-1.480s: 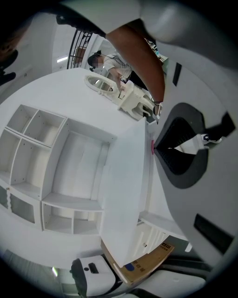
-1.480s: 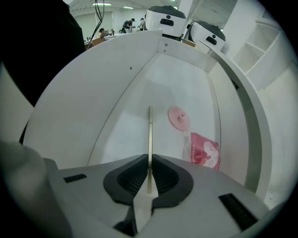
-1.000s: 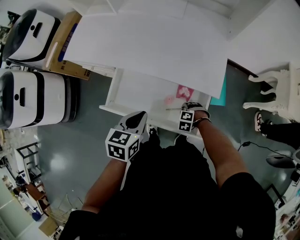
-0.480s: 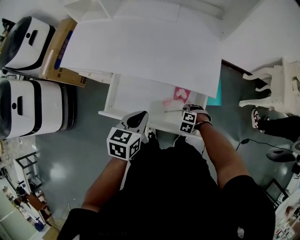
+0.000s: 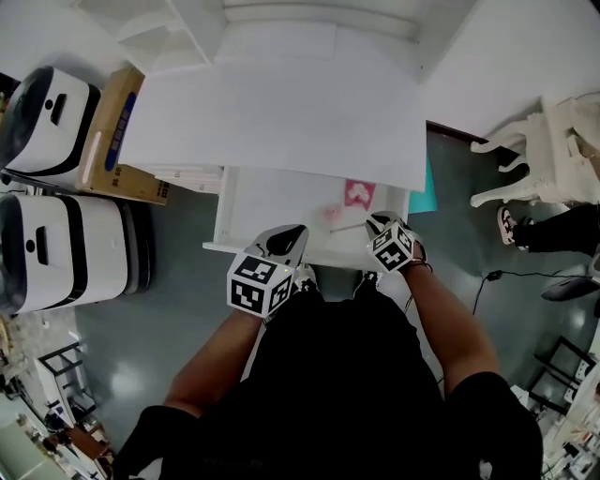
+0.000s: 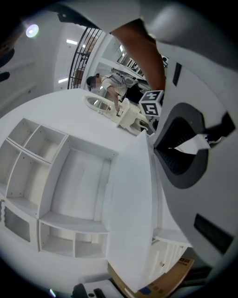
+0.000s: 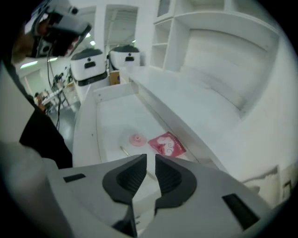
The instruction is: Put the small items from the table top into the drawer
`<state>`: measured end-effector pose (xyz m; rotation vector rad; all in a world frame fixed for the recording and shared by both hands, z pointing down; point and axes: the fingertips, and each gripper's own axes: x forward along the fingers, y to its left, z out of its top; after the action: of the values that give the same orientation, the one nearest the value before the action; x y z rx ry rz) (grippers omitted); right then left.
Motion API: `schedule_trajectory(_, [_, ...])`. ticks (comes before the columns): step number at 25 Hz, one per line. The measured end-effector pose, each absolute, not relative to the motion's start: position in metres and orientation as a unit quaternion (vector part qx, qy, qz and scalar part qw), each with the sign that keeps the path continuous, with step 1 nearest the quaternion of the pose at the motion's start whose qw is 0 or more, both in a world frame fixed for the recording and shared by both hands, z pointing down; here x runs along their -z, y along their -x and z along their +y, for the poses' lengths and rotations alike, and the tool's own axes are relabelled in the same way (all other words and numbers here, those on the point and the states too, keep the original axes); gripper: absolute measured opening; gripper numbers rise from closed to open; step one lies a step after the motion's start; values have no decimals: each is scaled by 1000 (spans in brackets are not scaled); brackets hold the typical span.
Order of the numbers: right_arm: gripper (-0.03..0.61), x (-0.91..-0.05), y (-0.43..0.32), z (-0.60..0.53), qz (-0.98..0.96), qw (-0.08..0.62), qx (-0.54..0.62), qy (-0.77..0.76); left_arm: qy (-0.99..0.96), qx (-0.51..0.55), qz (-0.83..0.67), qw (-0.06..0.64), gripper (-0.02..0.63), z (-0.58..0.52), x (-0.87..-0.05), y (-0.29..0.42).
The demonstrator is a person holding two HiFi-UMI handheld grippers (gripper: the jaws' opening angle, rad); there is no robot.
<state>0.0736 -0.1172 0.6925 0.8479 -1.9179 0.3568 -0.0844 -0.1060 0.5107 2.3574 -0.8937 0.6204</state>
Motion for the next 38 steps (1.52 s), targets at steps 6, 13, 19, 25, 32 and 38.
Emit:
schedule_trajectory(6, [54,-615,-75,-103,-785,327,-234,-472,-895,-229,-290,248,9,-101,-504,77])
schedule_trajectory(13, [45,-553,-59,-58,-791,181,-298,-504,-910,-227,-255,236,9,-85,-501,65])
schedule_trajectory(19, [31,-510,-70,-49,-799,121,-297,-508,-913,-219,-255,230,9,-68,-494,56])
schedule_trajectory(25, [29,-494,-86,-42,-816,109,-285,-491,-906,-210,-290,227,9,-57,-485,47])
schedule_trajectory(32, [29,-481,-117,-19,-847,93,-272,-448,-889,-187,-334,250,9,-19,-485,18])
schedule_trajectory(38, [31,-475,-147,16,-857,76,-278,-427,-881,-183,-359,247,9,22,-481,-14])
